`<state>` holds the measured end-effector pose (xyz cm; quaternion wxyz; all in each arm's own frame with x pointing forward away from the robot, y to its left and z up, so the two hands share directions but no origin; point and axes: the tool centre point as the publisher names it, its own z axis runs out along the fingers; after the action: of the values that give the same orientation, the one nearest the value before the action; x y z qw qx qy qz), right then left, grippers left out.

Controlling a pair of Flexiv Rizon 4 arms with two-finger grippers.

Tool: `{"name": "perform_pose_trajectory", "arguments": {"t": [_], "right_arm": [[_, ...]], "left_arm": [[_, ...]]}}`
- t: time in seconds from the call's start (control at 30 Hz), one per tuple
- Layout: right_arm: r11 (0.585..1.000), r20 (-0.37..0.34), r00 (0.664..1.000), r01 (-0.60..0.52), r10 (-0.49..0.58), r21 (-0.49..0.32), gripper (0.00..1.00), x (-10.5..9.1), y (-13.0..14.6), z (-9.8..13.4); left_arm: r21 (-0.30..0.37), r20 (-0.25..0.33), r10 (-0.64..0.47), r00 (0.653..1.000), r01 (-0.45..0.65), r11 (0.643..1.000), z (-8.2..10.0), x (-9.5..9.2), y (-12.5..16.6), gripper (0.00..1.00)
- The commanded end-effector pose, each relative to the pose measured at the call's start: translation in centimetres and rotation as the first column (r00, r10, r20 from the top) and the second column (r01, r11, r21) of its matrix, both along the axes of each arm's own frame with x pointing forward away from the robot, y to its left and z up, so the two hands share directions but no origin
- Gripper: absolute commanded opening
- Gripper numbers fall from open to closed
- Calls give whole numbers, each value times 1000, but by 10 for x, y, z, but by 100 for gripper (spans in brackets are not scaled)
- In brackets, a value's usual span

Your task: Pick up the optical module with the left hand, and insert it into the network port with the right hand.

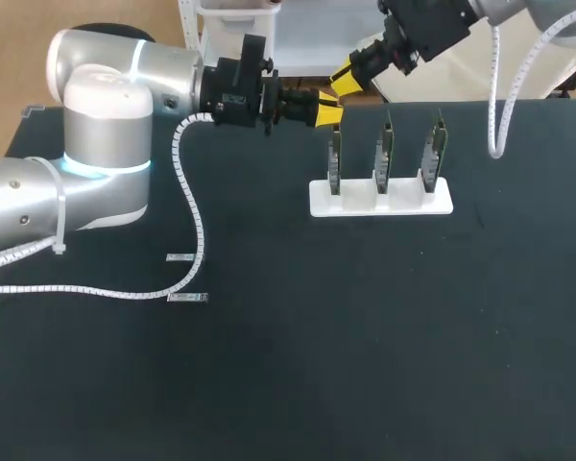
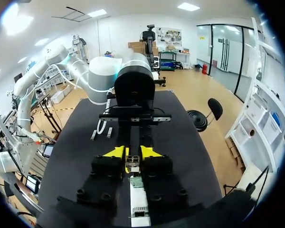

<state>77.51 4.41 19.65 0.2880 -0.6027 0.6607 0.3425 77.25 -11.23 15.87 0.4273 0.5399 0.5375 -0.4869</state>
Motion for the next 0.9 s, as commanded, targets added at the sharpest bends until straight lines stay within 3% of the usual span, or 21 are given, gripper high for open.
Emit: {"name": "perform_pose_trajectory", "arguments": {"t": [0.03, 0.17, 0.2, 0.23, 0.27, 0.8, 0.9], "right_arm": [[1000, 0, 1000, -2, 2, 0, 0, 1, 0, 0], [1000, 0, 1000, -3, 3, -1, 0, 0, -1, 0], [1000, 1, 1000, -2, 2, -1, 0, 0, -1, 0], [1000, 1, 1000, -2, 2, -1, 0, -1, -1, 0], [1000, 1, 1000, -3, 3, -1, 0, -1, -1, 0], [1000, 16, 1000, 2, -2, 9, 0, -8, -7, 4], [1000, 18, 1000, 4, -5, 13, 0, -9, -8, 5]], "left_arm": [[-2, 1, -3, 1000, 3, 1000, -1, 2, 0, 0], [-2, 1, -3, 1000, 3, 1000, -1, 2, 0, 0], [-2, 1, -3, 1000, 3, 1000, -1, 2, 0, 29], [-2, 1, -3, 1000, 3, 1000, -1, 2, 0, 82], [-2, 1, -3, 1000, 3, 1000, -1, 2, 0, 100], [-2, 1, -3, 1000, 3, 1000, -1, 2, 0, 100], [16, 29, 20, 999, -20, 1000, 2, 2, 2, 100]]}}
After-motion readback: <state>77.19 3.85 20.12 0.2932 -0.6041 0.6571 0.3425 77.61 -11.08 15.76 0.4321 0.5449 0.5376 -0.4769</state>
